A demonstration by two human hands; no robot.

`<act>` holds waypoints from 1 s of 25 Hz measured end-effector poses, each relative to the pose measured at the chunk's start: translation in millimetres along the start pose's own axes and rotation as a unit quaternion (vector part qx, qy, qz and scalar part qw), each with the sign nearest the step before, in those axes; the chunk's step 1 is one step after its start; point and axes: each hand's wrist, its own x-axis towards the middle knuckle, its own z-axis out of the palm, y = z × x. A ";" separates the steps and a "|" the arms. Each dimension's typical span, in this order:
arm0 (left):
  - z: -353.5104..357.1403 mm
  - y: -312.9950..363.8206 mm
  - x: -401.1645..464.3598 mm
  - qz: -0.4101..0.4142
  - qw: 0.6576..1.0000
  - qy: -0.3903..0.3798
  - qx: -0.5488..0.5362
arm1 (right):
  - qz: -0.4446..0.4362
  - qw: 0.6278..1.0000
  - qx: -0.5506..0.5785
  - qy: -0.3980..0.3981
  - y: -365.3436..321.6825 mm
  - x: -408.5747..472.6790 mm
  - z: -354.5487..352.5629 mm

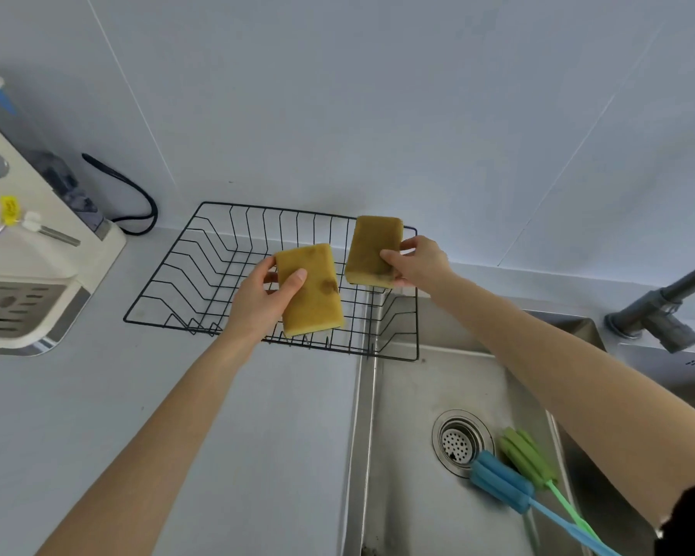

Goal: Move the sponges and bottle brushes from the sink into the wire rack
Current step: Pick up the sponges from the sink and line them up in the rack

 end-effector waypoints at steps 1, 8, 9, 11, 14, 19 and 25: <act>0.4 -0.1 5.1 0.000 1.000 -0.001 -0.002 | -0.005 1.000 -0.024 0.007 -1.7 5.9 4.6; 1.8 -11.4 29.1 -0.007 1.000 0.008 -0.012 | -0.006 0.981 -0.194 -0.019 -7.7 29.2 31.7; 2.1 -13.5 31.8 -0.010 1.000 0.007 -0.011 | -0.007 0.977 -0.212 -0.023 -6.3 30.7 34.9; 3.1 -17.2 35.7 -0.016 1.000 0.005 -0.007 | -0.019 0.969 -0.246 -0.027 -2.8 32.9 39.9; 4.4 -20.8 40.1 -0.020 1.000 0.002 -0.003 | -0.043 0.957 -0.287 -0.014 0.2 33.5 44.7; 7.3 -23.2 46.1 -0.031 0.999 -0.010 0.001 | -0.105 0.915 -0.388 0.011 0.7 28.8 48.6; 8.7 -24.9 50.7 -0.036 0.999 -0.023 0.001 | -0.225 0.796 -0.561 -0.032 23.7 32.3 56.5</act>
